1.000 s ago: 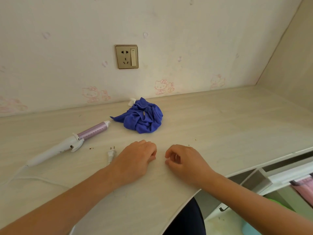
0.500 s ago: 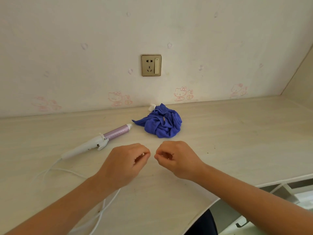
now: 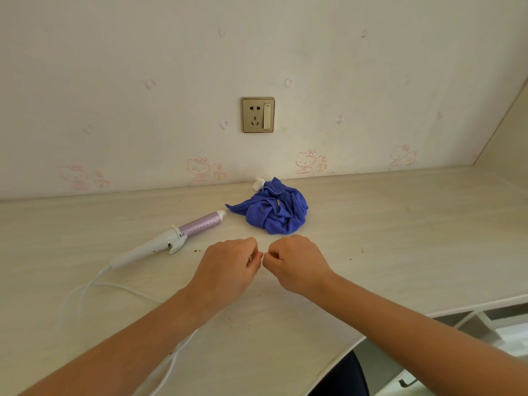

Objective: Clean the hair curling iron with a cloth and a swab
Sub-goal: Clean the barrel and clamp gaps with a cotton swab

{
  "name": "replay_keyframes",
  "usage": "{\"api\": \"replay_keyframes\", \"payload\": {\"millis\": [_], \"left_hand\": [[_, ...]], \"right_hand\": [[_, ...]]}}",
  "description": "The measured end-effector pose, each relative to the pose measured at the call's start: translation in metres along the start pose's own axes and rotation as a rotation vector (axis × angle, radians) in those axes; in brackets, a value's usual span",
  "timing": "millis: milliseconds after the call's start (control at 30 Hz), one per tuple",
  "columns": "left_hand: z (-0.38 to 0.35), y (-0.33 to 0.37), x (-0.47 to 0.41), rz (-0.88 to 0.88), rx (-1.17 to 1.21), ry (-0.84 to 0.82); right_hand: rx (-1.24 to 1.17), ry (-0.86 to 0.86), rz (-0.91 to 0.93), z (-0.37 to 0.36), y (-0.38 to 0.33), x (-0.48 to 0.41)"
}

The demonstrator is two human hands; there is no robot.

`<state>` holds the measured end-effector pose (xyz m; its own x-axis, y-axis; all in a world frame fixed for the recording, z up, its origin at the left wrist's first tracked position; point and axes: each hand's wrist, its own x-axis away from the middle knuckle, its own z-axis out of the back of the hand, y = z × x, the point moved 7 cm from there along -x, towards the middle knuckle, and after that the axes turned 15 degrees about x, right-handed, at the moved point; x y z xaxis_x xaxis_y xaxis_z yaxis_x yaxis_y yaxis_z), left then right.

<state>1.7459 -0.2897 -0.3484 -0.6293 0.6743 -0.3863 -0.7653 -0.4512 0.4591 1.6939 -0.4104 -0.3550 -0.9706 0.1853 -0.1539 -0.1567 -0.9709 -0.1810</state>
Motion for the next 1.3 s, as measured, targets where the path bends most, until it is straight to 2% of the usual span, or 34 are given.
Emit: {"api": "replay_keyframes", "payload": {"millis": [100,267,367,467,500,567,667,833,900,933,1033,1100,1300], "left_hand": [[0.005,-0.005,0.001,0.002,0.145,-0.049],[0.011,-0.008,0.007,0.036,0.323,-0.181],[0.027,-0.019,0.023,0.048,0.415,-0.061],[0.065,-0.059,0.032,0.026,0.265,0.211],[0.075,-0.079,0.031,0.072,0.176,0.243],[0.086,-0.121,0.029,0.268,0.013,0.187],[0.081,-0.166,0.033,0.525,-0.067,-0.002],[0.076,-0.169,0.022,0.556,-0.085,-0.080],[0.071,-0.166,0.017,0.571,0.084,-0.079],[0.068,-0.164,0.015,0.585,0.252,-0.061],[0.047,-0.152,0.014,0.670,0.957,0.011],[0.033,-0.141,0.014,0.665,1.262,0.024],[0.015,-0.139,0.009,0.662,1.600,0.056]], "right_hand": [[-0.058,-0.021,0.022,0.000,0.010,0.003],[-0.287,-0.022,0.139,0.000,0.003,0.008],[-0.355,0.011,0.115,-0.009,0.004,0.010],[-0.448,0.041,0.069,-0.019,0.009,0.014],[-0.480,0.051,0.064,-0.022,0.009,0.015],[-0.525,0.063,0.069,-0.026,0.005,0.016],[-0.576,0.056,0.067,-0.032,-0.003,0.009],[-0.648,0.103,0.053,-0.034,-0.010,-0.012],[-0.636,0.161,0.045,-0.034,-0.010,-0.021],[-0.625,0.190,0.042,-0.033,-0.010,-0.026],[-0.604,0.249,0.042,-0.033,-0.012,-0.042],[-0.620,0.273,0.076,-0.031,-0.018,-0.051],[-0.609,0.305,0.207,-0.035,-0.047,-0.077]]}}
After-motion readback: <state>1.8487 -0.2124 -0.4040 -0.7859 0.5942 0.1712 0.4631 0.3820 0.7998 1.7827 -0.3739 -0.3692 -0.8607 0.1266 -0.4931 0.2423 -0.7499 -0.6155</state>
